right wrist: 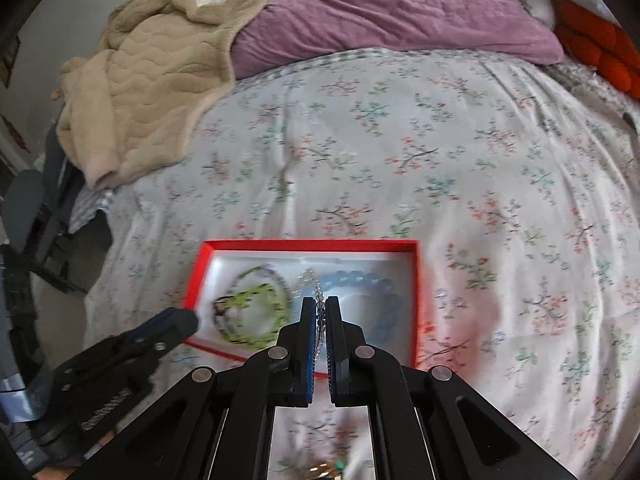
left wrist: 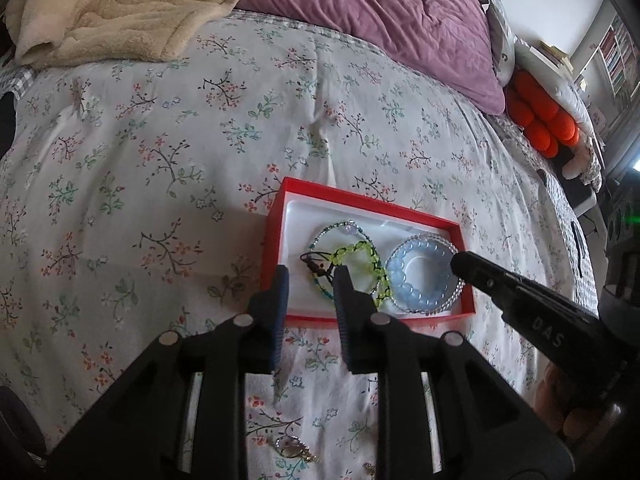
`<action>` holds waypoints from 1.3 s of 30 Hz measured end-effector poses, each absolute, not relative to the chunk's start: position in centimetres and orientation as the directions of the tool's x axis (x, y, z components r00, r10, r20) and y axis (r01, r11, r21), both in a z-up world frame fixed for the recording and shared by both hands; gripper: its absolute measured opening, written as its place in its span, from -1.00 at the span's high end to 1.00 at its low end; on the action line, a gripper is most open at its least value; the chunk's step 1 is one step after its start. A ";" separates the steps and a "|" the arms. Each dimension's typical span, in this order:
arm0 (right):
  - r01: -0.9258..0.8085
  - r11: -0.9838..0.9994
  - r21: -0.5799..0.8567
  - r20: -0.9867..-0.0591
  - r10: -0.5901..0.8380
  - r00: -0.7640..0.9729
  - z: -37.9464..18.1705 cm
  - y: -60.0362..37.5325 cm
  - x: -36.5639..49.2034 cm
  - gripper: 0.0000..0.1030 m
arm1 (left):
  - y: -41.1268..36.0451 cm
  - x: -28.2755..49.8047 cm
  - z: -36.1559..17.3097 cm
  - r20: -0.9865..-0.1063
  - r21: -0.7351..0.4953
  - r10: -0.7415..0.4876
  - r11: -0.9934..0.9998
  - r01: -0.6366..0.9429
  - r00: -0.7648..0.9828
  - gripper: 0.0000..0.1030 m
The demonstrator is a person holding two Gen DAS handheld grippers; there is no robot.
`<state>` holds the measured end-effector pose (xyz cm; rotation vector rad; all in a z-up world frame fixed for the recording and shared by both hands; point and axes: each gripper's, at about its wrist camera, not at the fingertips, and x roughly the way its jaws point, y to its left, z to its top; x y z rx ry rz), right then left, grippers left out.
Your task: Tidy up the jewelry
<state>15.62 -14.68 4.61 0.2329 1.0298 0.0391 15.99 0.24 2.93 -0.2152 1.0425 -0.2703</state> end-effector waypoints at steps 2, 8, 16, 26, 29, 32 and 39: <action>0.091 0.981 0.172 -0.851 0.102 0.516 4.4 -15.0 15.7 0.90 | 0.1 16.0 3.0 -0.820 -0.298 -0.319 0.947 0.121 0.475 0.39; 0.128 0.978 0.162 -0.862 0.077 0.501 4.6 -15.9 15.2 0.69 | 0.1 15.4 3.7 -0.817 -0.273 -0.300 0.953 0.128 0.493 -0.16; 0.101 0.985 0.138 -0.869 0.071 0.490 6.0 -15.4 13.4 0.61 | 0.2 13.9 4.2 -0.843 -0.213 -0.258 0.966 0.148 0.473 -0.48; 0.067 0.989 0.129 -0.860 0.078 0.504 7.4 -14.1 10.0 -0.17 | 0.9 11.3 3.9 -0.880 -0.162 -0.223 0.971 0.177 0.420 -0.56; 0.060 0.989 0.133 -0.866 0.087 0.492 7.4 -13.9 9.2 -0.17 | 1.1 10.5 3.5 -0.894 -0.140 -0.204 0.973 0.185 0.398 -0.56; 0.067 0.989 0.129 -0.877 0.083 0.473 7.0 -13.9 8.4 -0.30 | 1.4 9.9 2.9 -0.909 -0.130 -0.192 0.974 0.186 0.369 -0.56; 0.078 0.993 0.087 -0.919 0.050 0.391 5.0 -13.7 6.9 -0.49 | 1.9 8.8 1.5 -0.936 -0.114 -0.172 0.974 0.196 0.309 -0.56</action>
